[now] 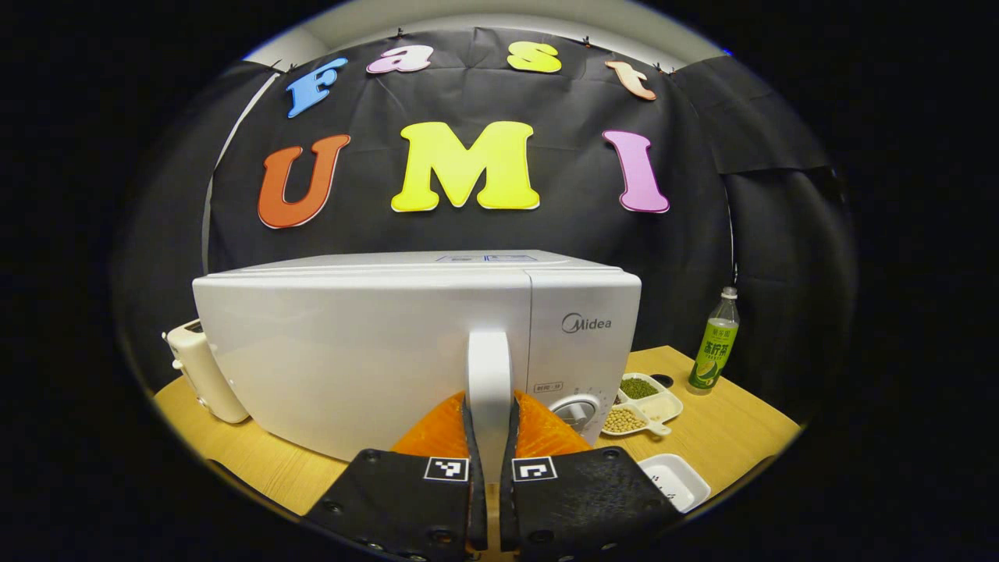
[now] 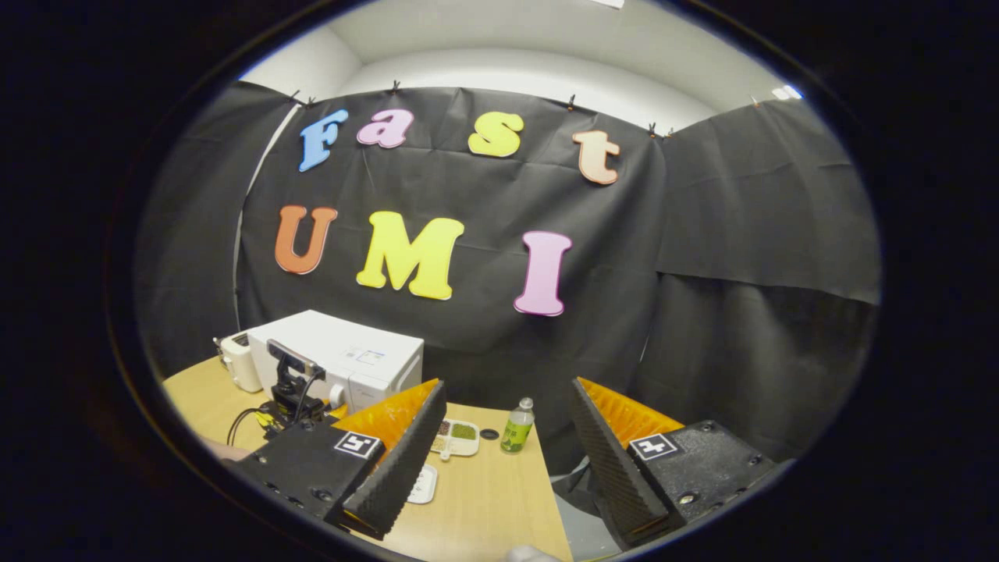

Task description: Open the microwave oven with the left hand, put the food in, and close the microwave oven.

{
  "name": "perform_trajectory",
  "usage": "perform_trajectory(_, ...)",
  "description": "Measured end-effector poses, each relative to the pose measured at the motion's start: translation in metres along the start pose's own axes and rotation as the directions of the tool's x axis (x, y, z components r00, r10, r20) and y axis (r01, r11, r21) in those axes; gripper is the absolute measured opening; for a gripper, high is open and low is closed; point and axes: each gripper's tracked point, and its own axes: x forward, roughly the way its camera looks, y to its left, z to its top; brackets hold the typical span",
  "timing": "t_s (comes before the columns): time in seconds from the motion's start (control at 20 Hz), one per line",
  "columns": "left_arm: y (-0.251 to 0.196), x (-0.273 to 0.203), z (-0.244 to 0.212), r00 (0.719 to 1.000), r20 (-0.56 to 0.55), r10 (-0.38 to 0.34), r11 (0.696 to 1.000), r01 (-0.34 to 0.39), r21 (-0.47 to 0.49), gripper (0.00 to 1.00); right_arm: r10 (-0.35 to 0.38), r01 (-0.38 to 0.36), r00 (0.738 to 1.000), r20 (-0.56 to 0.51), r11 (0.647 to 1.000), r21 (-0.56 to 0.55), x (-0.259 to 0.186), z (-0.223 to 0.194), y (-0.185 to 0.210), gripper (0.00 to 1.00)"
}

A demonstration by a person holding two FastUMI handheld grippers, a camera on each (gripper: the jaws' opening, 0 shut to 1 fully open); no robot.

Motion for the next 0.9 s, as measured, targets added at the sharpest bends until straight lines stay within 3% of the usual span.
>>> perform_trajectory(0.1,0.001,-0.02,-0.004,1.0,0.003,-0.003,1.0,0.003,0.013,0.06,0.005,-0.005,1.0,0.012,1.0,-0.005,-0.002,0.004,0.003,1.0)
perform_trajectory(0.4,0.02,-0.095,-0.018,0.997,-0.023,-0.075,0.997,0.075,0.019,0.06,0.056,-0.056,0.998,0.041,0.998,-0.009,-0.014,0.009,0.034,0.96)
perform_trajectory(0.5,0.031,-0.115,-0.022,0.997,-0.038,-0.069,0.997,0.07,0.018,0.07,0.079,-0.079,0.996,0.041,0.997,-0.002,-0.017,0.008,0.048,0.96)
perform_trajectory(0.55,0.036,-0.124,-0.024,0.997,-0.046,-0.062,0.998,0.063,0.021,0.13,0.089,-0.089,0.995,0.039,0.996,0.001,-0.02,0.007,0.053,0.96)
perform_trajectory(0.6,0.042,-0.133,-0.026,0.997,-0.056,-0.048,0.998,0.049,0.024,0.07,0.099,-0.099,0.994,0.039,0.995,0.003,-0.022,0.007,0.059,1.0)
perform_trajectory(0.65,0.047,-0.142,-0.026,0.998,-0.06,-0.035,0.999,0.037,0.025,0.22,0.106,-0.106,0.994,0.039,0.994,0.003,-0.023,0.007,0.065,1.0)
perform_trajectory(0.75,0.061,-0.158,-0.019,0.999,-0.04,-0.002,1.0,0.003,0.024,0.25,0.124,-0.124,0.991,0.04,0.992,0.011,-0.027,0.007,0.076,1.0)
perform_trajectory(0.85,0.073,-0.169,-0.016,0.999,-0.032,0.01,1.0,-0.01,0.016,0.4,0.137,-0.138,0.99,0.044,0.99,0.03,-0.029,0.008,0.086,1.0)
perform_trajectory(0.9,0.082,-0.177,-0.013,0.999,-0.027,0.025,1.0,-0.025,0.015,0.39,0.14,-0.142,0.989,0.042,0.989,0.037,-0.031,0.007,0.09,0.96)
